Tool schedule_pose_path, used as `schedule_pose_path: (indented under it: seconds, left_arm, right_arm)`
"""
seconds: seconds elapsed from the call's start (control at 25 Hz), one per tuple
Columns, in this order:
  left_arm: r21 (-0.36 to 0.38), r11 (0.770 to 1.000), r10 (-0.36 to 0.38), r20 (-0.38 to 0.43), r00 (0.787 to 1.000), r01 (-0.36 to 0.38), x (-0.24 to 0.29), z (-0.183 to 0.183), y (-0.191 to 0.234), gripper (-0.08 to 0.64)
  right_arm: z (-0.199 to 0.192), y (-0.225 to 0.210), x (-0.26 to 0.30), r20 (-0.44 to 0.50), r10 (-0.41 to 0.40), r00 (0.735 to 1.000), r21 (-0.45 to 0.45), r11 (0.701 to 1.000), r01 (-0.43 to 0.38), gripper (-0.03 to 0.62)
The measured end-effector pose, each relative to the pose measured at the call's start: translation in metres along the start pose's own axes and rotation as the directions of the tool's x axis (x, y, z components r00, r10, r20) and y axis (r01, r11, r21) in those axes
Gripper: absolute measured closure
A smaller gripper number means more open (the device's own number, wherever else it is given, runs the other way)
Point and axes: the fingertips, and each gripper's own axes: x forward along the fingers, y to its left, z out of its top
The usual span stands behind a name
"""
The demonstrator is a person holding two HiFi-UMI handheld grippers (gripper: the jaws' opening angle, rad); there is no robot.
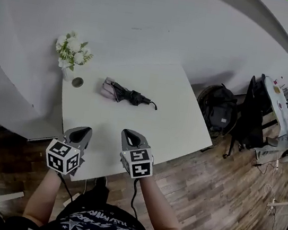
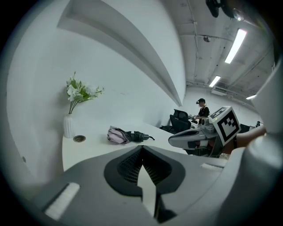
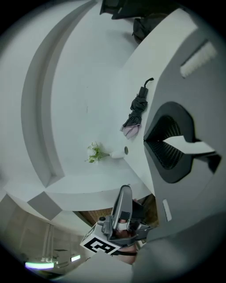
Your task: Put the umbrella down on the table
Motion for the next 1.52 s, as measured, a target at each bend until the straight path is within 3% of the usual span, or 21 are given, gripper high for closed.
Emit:
schedule_pose_path:
  seconds: [0.16,0.84,1.52]
  left_arm:
    - [0.013,1.000,0.014,0.009,1.000,-0.014,-0.018,-0.007,-0.020,0.557]
    - [0.038,0.999,0.023,0.083,0.996,-0.026,-0.096,-0.021,-0.098,0.557]
    - [0.037,0.998,0.041,0.104,0.994,-0.045,-0.158,-0.046,-0.128,0.557]
  right_arm:
    - [-0.010,0.002,-0.032,0.027,-0.019,0.999,0.025,1.000,0.018,0.575]
    - [-0.042,0.031,-0.139,0.049,-0.035,0.998,-0.048,0.998,0.037,0.575]
    - [-0.054,0.075,-0.176,0.064,-0.005,0.998,-0.076,0.997,0.010,0.575]
